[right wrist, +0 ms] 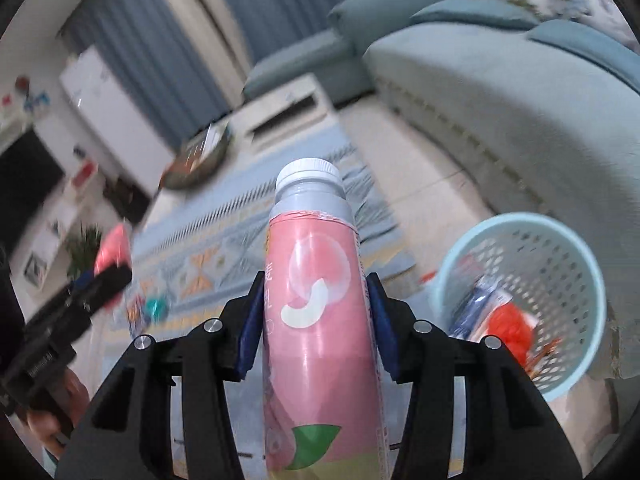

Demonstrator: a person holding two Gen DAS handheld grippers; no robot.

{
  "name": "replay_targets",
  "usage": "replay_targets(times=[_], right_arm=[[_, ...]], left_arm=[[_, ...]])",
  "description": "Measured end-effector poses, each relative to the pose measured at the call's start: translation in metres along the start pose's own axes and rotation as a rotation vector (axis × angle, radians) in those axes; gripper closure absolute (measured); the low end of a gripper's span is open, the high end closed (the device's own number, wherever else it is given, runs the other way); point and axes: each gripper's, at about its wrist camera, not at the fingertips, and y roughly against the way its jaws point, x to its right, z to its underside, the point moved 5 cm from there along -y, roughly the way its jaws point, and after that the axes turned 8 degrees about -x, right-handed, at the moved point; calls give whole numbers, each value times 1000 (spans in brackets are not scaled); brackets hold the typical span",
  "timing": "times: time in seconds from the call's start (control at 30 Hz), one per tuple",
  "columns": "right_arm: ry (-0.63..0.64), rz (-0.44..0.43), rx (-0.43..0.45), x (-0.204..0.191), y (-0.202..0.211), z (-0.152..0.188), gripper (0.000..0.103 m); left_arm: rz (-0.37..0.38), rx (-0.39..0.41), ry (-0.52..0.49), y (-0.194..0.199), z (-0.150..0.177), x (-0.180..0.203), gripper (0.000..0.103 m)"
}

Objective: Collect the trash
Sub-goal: 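Carry the pink bag and pink bottle to the basket and open both tools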

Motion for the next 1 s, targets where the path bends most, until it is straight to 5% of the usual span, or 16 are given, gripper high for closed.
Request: replay_targets(times=[0.27, 0.57, 0.7, 0.77, 1.0], right_arm=[[-180, 81, 36, 94, 24, -14, 58], [-349, 191, -36, 169, 0, -2, 58], [-371, 227, -83, 183, -19, -2, 56], [-390, 238, -77, 186, -22, -3, 54], [-368, 231, -39, 183, -8, -6, 51]], left_arm=[[77, -24, -123, -39, -34, 80, 47], [152, -188, -140, -130, -27, 130, 47], [184, -227, -136, -155, -22, 143, 43], [180, -236, -130, -161, -20, 145, 28], [205, -237, -115, -159, -13, 135, 26]])
